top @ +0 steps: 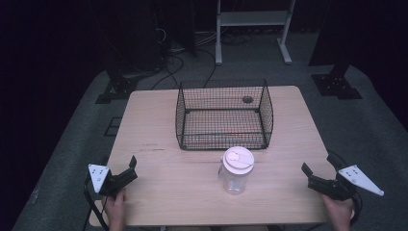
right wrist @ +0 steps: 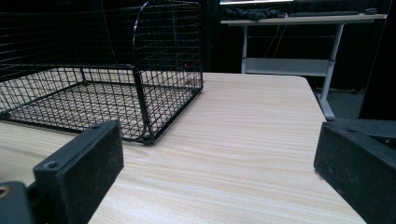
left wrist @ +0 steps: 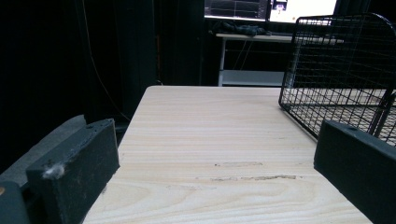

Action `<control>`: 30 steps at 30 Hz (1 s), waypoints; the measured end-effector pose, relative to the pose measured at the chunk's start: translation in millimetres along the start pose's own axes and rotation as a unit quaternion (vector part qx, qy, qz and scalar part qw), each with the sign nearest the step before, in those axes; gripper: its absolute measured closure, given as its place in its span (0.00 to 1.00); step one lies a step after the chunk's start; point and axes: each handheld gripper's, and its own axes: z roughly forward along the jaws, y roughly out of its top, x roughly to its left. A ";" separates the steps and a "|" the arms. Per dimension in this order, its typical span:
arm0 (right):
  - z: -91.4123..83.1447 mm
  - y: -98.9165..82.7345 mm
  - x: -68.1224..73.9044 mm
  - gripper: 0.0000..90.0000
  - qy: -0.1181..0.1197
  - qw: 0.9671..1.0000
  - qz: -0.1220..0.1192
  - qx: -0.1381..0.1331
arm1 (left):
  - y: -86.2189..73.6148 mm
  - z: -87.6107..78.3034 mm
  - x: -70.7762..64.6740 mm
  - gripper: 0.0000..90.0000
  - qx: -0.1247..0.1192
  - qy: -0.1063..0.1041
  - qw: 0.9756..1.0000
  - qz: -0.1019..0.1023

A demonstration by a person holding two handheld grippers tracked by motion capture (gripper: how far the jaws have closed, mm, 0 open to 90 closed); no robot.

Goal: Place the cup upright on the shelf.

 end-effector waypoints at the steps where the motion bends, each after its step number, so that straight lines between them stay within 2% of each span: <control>1: 0.0 0.0 0.0 0.01 0.000 1.000 0.000 0.000 | 0.0 0.0 0.0 0.00 0.000 0.000 1.000 0.000; 14: 1.1 5.0 10.1 0.01 0.014 1.000 -0.017 0.002 | 0.1 -0.5 -0.3 0.00 -0.001 -0.001 1.000 0.002; 30: 4.2 13.3 29.3 0.01 0.055 0.998 -0.038 0.003 | 0.1 -0.4 -0.3 0.00 -0.001 -0.001 1.000 0.001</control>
